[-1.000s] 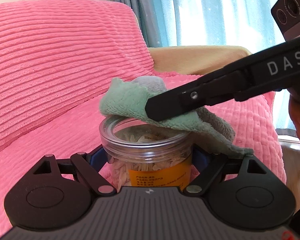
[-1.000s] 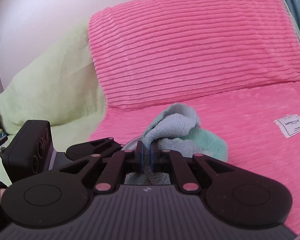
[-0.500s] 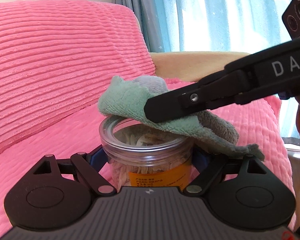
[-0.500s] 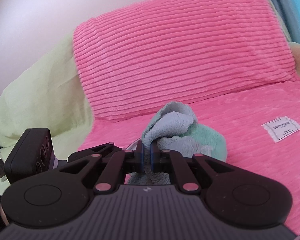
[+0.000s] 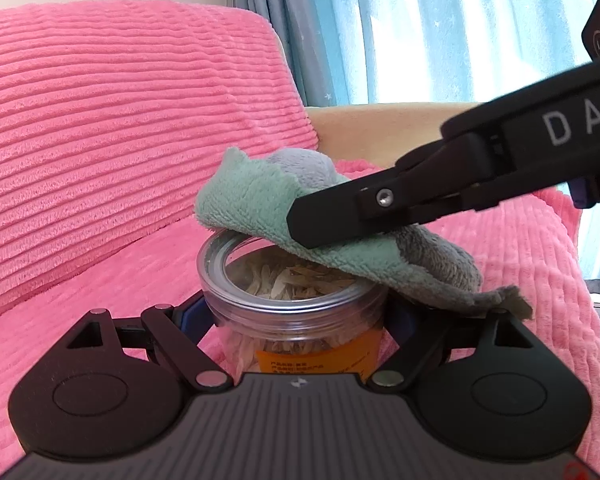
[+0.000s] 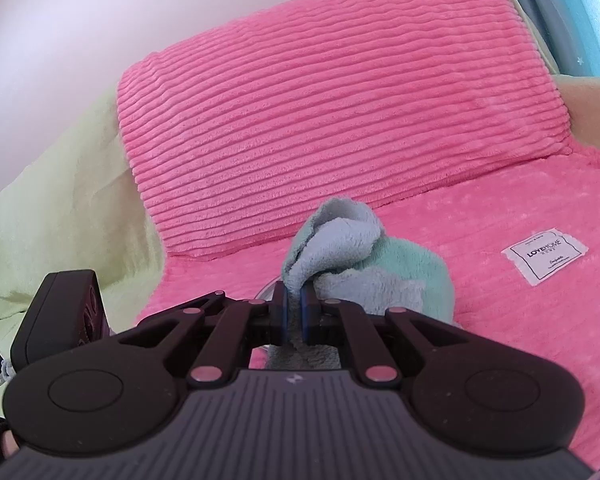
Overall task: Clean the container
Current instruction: 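Keep wiping the cloth around the jar lid edge with the right gripper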
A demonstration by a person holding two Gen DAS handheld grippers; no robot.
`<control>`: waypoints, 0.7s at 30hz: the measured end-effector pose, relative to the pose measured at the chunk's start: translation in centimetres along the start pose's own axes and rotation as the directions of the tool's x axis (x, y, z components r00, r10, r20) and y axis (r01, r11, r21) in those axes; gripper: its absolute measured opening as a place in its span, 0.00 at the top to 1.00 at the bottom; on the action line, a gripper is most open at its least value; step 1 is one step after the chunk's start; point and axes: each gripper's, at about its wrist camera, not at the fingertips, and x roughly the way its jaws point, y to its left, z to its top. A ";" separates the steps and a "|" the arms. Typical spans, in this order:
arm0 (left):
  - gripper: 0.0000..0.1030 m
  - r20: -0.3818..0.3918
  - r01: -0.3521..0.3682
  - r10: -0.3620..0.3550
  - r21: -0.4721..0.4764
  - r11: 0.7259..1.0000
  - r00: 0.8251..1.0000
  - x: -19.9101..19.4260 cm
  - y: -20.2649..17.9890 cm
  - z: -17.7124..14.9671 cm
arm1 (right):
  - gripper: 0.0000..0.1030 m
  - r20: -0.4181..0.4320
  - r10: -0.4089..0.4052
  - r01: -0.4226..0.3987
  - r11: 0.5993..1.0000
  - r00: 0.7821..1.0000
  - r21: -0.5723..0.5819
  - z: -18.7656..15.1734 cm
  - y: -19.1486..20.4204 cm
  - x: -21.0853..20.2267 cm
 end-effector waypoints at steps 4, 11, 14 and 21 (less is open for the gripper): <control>0.17 -0.014 -0.001 0.001 0.005 1.000 1.000 0.3 0.0 0.1 | 0.95 -0.008 -0.002 0.002 1.000 1.000 0.002 -0.2 -0.1 -0.2; 0.17 -0.028 0.015 -0.016 -0.027 1.000 0.999 0.7 0.5 0.3 | 0.95 -0.041 0.027 -0.029 0.998 0.999 -0.049 -0.4 1.0 -0.4; 0.17 -0.031 0.013 -0.013 -0.021 1.000 0.999 0.8 0.5 0.3 | 0.95 -0.033 0.054 -0.055 0.998 0.998 -0.022 -0.5 0.8 0.3; 0.17 -0.029 0.017 -0.018 -0.029 0.999 0.999 0.6 0.7 0.2 | 0.96 0.002 -0.003 0.003 1.000 1.000 0.003 0.6 0.4 2.7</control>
